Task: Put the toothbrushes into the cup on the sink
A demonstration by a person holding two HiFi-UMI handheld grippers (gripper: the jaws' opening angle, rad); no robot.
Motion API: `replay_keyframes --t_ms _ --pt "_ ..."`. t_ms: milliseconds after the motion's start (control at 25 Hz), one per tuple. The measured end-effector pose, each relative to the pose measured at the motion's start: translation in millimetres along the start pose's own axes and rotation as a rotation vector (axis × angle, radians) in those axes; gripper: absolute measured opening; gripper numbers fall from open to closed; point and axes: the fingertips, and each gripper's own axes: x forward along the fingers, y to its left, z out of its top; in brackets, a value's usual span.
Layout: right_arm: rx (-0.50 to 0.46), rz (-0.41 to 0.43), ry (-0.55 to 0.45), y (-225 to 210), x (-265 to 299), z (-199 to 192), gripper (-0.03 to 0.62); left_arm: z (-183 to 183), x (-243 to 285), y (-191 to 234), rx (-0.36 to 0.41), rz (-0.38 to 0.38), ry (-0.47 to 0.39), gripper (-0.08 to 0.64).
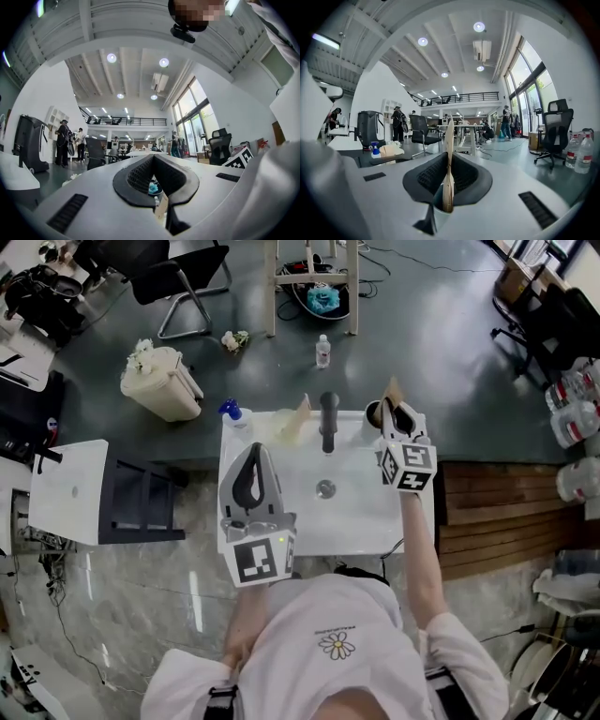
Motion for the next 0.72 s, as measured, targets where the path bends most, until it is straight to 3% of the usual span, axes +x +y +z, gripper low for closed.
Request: replay_keyframes --t_ms 160,360,560,720 --pt "-0.058 -0.055 0.084 -3.5 1.6 -20.4 0.023 -0.4 -0.1 1.5 0.036 -0.007 0.001 0.015" --pt "-0.132 -0.085 0.142 -4.7 -2.6 -34.3 0.023 -1.7 1.2 1.1 -0.033 0.011 0.007 0.015" --pt "-0.118 -0.077 0.162 -3.8 -3.7 -44.7 0.028 -3.1 1.7 -2.3 -0.020 -0.004 0.004 0.016" --pt "-0.097 -0.078 0.151 -6.4 -4.5 -42.6 0.083 -1.7 3.4 -5.2 -0.022 -0.013 -0.003 0.015"
